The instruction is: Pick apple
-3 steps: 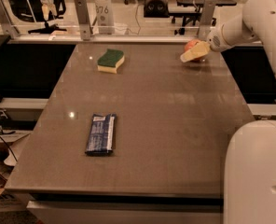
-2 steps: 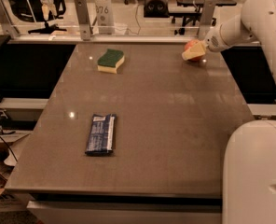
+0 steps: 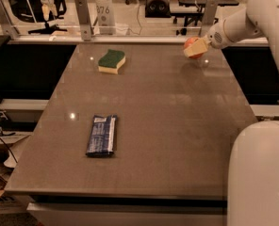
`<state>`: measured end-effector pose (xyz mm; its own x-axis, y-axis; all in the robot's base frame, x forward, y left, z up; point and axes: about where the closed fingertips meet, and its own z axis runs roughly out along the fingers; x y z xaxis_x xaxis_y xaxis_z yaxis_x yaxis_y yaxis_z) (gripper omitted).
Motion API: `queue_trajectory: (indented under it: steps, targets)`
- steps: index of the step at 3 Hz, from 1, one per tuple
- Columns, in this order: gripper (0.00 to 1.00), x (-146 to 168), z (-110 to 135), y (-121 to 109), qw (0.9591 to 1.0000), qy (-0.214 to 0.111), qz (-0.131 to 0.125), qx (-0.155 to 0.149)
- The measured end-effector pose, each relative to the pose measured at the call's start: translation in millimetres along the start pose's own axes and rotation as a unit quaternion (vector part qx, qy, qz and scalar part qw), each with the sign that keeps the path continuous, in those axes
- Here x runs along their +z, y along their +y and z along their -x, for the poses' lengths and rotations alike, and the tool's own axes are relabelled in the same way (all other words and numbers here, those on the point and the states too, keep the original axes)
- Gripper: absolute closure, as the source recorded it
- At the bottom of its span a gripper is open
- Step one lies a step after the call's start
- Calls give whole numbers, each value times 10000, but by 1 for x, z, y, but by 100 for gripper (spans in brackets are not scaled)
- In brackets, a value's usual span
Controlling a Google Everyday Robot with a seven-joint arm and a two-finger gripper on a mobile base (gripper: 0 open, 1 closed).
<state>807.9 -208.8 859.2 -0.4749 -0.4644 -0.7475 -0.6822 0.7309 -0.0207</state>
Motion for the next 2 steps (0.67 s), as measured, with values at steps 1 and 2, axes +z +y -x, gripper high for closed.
queue_trajectory:
  steps: [1, 2]
  targets:
    - [100, -23, 25, 24, 9992, -165, 218, -285]
    - [100, -50, 54, 50, 9961, -424, 449, -632]
